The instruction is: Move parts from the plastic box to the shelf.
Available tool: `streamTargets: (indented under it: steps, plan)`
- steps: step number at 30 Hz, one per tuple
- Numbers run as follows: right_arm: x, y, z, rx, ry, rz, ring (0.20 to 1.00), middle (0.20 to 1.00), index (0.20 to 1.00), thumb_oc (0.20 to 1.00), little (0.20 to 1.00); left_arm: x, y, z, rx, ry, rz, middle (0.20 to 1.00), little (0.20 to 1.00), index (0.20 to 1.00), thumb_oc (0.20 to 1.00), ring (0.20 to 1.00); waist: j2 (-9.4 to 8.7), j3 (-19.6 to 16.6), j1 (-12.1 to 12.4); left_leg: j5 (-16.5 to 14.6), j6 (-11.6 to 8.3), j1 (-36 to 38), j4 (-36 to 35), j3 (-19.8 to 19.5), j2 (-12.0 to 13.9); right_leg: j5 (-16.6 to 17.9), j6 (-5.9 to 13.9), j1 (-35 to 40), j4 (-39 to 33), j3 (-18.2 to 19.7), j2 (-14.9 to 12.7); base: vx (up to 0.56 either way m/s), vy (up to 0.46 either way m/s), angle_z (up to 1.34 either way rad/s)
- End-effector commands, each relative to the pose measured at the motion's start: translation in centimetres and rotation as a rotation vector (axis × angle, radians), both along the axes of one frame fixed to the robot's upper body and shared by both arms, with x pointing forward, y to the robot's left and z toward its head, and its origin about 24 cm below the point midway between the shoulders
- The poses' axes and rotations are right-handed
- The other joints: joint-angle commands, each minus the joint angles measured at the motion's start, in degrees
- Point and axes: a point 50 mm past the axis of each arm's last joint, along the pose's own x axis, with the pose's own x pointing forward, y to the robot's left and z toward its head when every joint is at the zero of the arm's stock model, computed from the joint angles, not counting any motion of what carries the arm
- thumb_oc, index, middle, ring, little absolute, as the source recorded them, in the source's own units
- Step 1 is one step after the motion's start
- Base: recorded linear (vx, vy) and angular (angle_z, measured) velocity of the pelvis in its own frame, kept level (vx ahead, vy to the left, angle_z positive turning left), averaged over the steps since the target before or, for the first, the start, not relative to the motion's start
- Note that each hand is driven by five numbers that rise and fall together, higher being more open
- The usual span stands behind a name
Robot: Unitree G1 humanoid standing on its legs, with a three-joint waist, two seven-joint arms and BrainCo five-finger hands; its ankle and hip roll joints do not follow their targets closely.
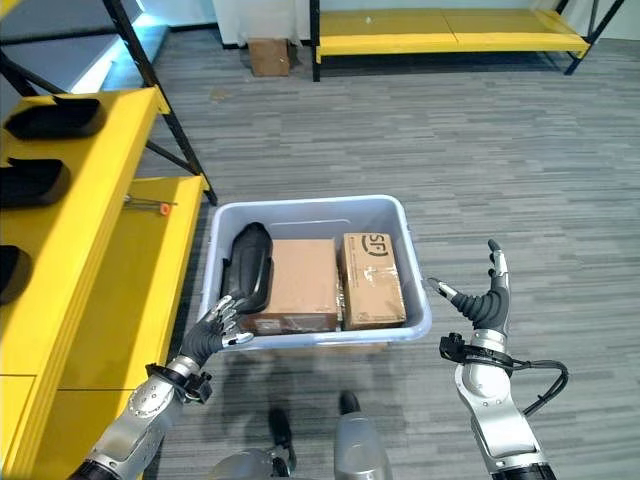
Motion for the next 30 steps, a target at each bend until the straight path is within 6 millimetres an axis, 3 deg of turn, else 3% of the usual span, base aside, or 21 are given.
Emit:
streamTargets:
  steps: [1,15,19,23,30]
  plan:
    - [0.4,-0.5,2.0,-0.013,-0.104,-0.003,1.0,1.0,1.0,1.0,1.0,0.4,-0.2,2.1,0.008,-0.133,-0.012,1.0,1.0,1.0,1.0,1.0,-0.27,1.0,-0.5,-10.4,-0.29,2.5,4.0,-1.1,-1.3,5.6,0.49,0.2,-1.4,-0.2,1.1,-0.08,-0.171,0.32]
    - [0.1,-1.0,1.7,-0.027,-0.103,-0.052,1.0,1.0,1.0,1.0,1.0,0.4,-1.6,2.2,-0.009,-0.143,-0.074,1.0,1.0,1.0,1.0,1.0,0.98,0.9,-1.1,-9.2,-2.0,3.3,2.7,-1.8,0.8,0.9,-2.29,4.9,-1.1,-2.1,2.1,-0.02,-0.118,0.04]
    - [0.2,-0.6,1.7,-0.034,-0.108,-0.03,1.0,1.0,1.0,1.0,1.0,0.3,-1.0,2.2,-0.018,-0.14,-0.036,1.0,1.0,1.0,1.0,1.0,1.51,1.1,-0.8,-9.0,-2.13,2.8,4.2,-1.1,1.5,-1.6,-3.5,3.9,3.0,-4.9,3.0,-0.03,-0.143,-0.01]
    - [0.3,-0.6,2.0,-0.073,-0.115,0.005,1.0,1.0,1.0,1.0,1.0,0.6,-0.5,2.0,-0.027,-0.129,0.011,1.0,1.0,1.0,1.0,1.0,1.79,1.2,-1.2,-9.0,-2.75,2.5,5.3,-1.4,1.5,-1.6,-4.43,4.6,1.9,-4.6,3.2,-0.04,-0.181,-0.12]
    - [-0.1,-1.1,2.3,-0.095,-0.103,0.028,1.0,1.0,1.0,1.0,1.0,1.2,-0.2,2.6,-0.082,-0.143,0.064,1.0,1.0,1.0,1.0,1.0,4.2,1.8,-2.6,-9.4,-3.4,1.8,8.1,-1.3,1.8,-4.5,-5.95,4.5,5.3,-4.3,2.8,-0.03,-0.076,-0.05]
